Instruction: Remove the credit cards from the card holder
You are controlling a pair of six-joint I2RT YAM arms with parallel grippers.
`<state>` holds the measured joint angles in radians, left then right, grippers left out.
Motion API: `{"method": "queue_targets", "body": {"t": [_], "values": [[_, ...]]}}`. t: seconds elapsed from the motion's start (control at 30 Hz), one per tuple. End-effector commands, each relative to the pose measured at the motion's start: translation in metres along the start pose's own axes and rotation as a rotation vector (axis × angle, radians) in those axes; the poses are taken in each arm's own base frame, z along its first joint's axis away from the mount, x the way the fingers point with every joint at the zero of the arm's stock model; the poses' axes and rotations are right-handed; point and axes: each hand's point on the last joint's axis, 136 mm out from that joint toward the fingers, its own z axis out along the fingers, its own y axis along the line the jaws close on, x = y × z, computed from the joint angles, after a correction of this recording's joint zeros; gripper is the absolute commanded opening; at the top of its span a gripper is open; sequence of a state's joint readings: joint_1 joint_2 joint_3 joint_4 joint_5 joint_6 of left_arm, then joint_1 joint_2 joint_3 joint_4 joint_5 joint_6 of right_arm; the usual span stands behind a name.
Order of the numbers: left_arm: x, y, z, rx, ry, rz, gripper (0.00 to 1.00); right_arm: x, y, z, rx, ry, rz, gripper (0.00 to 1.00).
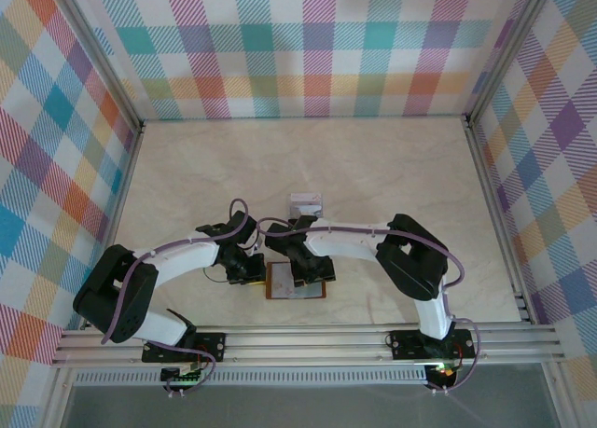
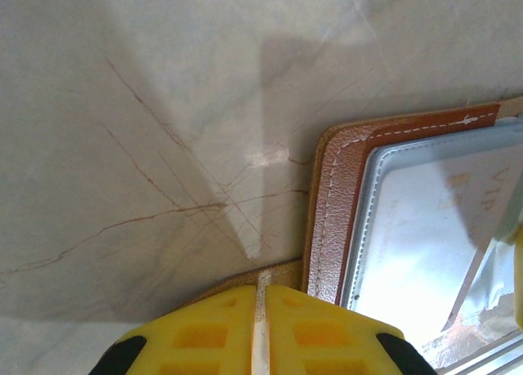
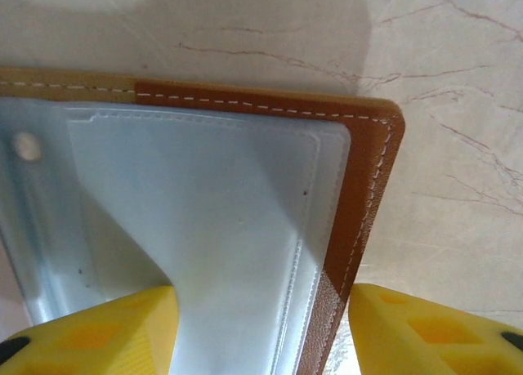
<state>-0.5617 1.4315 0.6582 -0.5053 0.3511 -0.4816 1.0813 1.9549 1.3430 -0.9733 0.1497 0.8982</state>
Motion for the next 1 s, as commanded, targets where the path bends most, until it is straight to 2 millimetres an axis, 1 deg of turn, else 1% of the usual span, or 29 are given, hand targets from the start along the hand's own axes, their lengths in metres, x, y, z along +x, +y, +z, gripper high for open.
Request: {"method": "queue_targets", "body": {"t": [0.0,0.1,0.23,0.5,0.63,0.77,0.87,0.97], "values": [[0.008,0.001,-0.004,-0.019,0.026,-0.007,0.13,0.005,-0.018,0.005,0.058,0.007,0.012,0.58],[0.006,-0.002,-0.006,-0.018,0.024,-0.002,0.13,0.002,-0.021,0.001,0.061,-0.021,0.013,0.58],[0.004,-0.009,-0.01,-0.008,0.012,0.006,0.13,-0.003,-0.018,-0.01,0.035,-0.054,-0.003,0.56],[-0.003,-0.025,-0.019,0.013,-0.014,0.023,0.13,-0.008,0.004,-0.032,-0.098,-0.083,-0.023,0.54],[-0.006,-0.031,-0.023,0.017,-0.018,0.032,0.13,-0.009,0.012,-0.04,-0.154,-0.093,-0.028,0.54],[-0.006,-0.037,-0.022,0.019,-0.01,0.044,0.12,-0.007,0.022,-0.041,-0.209,-0.079,-0.037,0.51],[-0.006,-0.041,-0.017,0.02,-0.001,0.048,0.11,-0.007,0.03,-0.041,-0.251,-0.066,-0.038,0.46],[-0.004,-0.044,-0.011,0.03,0.015,0.045,0.05,-0.006,0.037,-0.04,-0.31,-0.057,-0.023,0.41]]}}
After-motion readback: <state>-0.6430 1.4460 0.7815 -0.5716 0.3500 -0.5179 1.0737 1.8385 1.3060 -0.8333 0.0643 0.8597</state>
